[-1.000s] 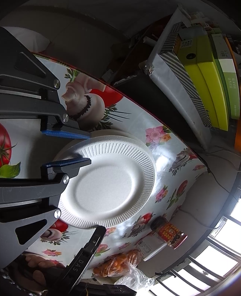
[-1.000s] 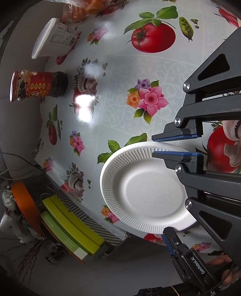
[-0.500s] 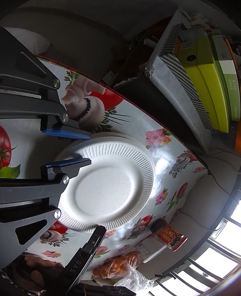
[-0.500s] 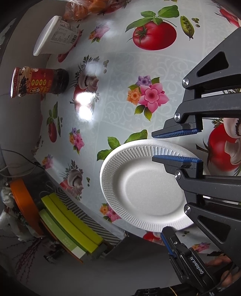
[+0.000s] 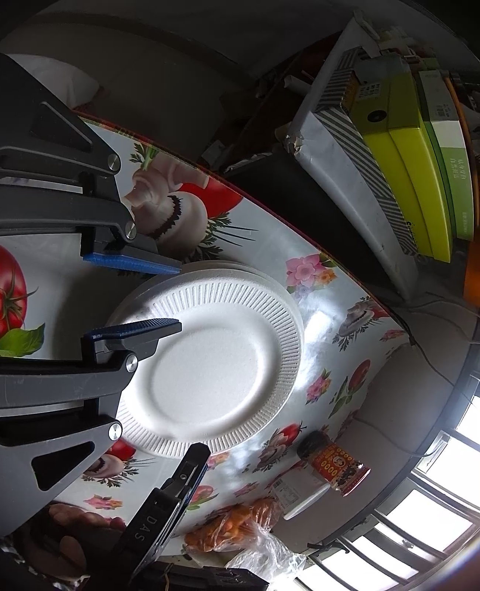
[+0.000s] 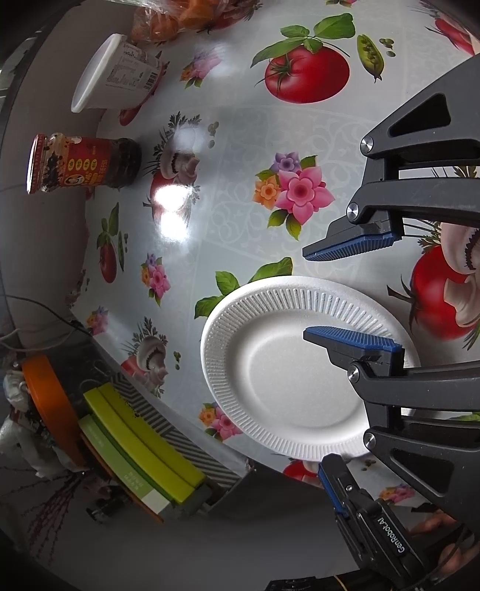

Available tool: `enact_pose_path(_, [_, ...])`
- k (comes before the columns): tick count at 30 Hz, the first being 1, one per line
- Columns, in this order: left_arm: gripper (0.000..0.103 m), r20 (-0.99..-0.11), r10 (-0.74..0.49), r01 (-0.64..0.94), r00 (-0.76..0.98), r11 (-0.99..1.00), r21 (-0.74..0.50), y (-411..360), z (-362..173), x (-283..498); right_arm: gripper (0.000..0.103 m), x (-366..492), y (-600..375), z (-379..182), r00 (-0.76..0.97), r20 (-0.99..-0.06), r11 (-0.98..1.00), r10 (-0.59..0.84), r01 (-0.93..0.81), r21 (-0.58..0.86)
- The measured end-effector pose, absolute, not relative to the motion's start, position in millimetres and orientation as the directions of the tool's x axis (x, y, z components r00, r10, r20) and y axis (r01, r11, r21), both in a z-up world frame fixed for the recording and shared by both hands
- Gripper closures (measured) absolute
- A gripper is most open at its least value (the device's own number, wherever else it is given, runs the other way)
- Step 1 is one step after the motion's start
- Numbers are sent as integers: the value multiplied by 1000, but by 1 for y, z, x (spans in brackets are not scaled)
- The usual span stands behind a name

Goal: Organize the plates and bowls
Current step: 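Open both grippers and pull them back from the plate stack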

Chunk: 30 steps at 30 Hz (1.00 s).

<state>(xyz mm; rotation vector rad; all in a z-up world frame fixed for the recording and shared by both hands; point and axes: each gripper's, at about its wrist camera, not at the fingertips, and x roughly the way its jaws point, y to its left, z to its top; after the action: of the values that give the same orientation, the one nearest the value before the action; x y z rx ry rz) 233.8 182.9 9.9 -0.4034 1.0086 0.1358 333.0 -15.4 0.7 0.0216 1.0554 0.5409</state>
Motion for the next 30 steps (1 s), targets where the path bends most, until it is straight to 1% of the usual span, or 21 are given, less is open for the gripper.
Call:
enact_pose_path(4, [77,-838,-76,-287,540,920,-269,180,15,231,63,327,-19,8,389,-811,869,437,-415,269])
enact_pose_path(18, [77,-822,-71,-242,565,938,-247,156,33,208,63,293,-33,34,455,-782,880,426,-409,241])
enact_pose_path(25, [77,-808,-56,-205,586,955,-215,137,43,194,62,275,-47,39,478,-770,888,423,-388,247])
enact_pose_path(30, [77,-799,-70,-179,597,959,-218,126,49,185,62,264,-58,41,491,-765,894,417,-375,247])
